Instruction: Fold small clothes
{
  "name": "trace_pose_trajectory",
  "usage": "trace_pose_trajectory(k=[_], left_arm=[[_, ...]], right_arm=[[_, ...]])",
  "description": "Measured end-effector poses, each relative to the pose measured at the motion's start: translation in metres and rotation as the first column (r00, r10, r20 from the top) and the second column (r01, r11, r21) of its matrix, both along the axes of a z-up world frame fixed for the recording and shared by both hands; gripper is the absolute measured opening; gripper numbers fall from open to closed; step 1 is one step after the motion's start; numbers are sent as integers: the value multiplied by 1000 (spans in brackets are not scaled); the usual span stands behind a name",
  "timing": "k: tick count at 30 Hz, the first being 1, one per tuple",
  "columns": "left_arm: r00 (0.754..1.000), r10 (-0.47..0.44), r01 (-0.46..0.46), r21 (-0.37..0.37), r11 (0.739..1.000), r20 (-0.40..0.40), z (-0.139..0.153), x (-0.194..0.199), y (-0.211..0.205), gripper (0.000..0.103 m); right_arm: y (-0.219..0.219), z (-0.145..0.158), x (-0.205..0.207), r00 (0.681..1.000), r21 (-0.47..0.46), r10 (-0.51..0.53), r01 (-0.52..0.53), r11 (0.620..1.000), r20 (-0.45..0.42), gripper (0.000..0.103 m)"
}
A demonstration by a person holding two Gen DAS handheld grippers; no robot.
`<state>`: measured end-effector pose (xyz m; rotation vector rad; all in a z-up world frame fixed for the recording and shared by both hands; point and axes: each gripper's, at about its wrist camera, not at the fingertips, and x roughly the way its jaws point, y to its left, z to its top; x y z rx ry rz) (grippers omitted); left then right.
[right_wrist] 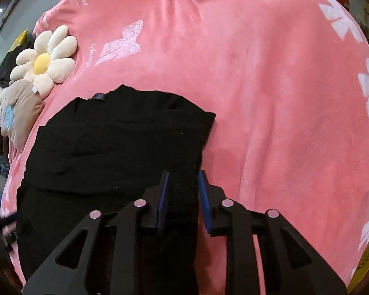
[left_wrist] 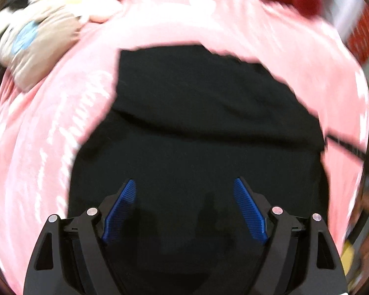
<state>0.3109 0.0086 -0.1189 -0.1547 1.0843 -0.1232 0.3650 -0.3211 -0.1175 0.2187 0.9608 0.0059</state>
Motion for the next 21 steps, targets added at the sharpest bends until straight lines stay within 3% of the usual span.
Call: trace_pose_trajectory(k=[4,5,7,9,10,11,12,13,14,16,18,19,20,21], left_arm=[[996,79,-78,-51,996,29,16,56,27,79],[994,105,-104,-40,994,35,17,74,32,79],[993,113,-112,-18,994,23,9,107,35,79],[991,131,-131,11,991,-31,-8,131,38,78],[988,143,-142,32,989,-55,-17,138,38,60],[983,167,-161,68,985,-78,-28,146,41,46],[984,165,-161,48,986,-75,-32,149,43,35],[984,174,-172,33,985,-48,-29,150,46,14],[983,180,-178,62,982,-20,-21,150,46,2],[979,198,-201,83,976,47,-7,148,50,4],[973,221,-229,144,963,68,-9,148,53,4],[970,240,-245,224,944,48,-21,149,57,4],[970,242,-234,251,939,0,-35,152,59,4],[972,233,-224,251,942,-6,-40,152,60,7]], right_arm=[[9,-1,15,1000,-16,13,-13,1000,-1,23],[9,-5,23,1000,-16,10,-10,1000,-14,28],[7,-14,36,999,9,-31,32,999,-42,55],[9,-24,48,997,9,-48,49,999,-63,58],[14,-32,56,996,-14,-40,39,999,-85,54],[19,-38,62,995,-14,-14,13,1000,-102,42],[23,-40,65,994,-8,2,-3,1000,-108,17],[29,-32,67,996,-16,7,-8,1000,-85,12],[34,-15,64,1000,-8,19,-19,1000,-24,12],[36,11,60,997,9,23,-23,1000,71,11],[37,13,63,995,-56,17,-12,998,99,16],[36,-7,74,1000,-123,17,-15,992,16,28],[32,-25,79,998,-142,0,-8,990,-60,31],[23,-38,77,994,-97,-16,5,995,-111,31]])
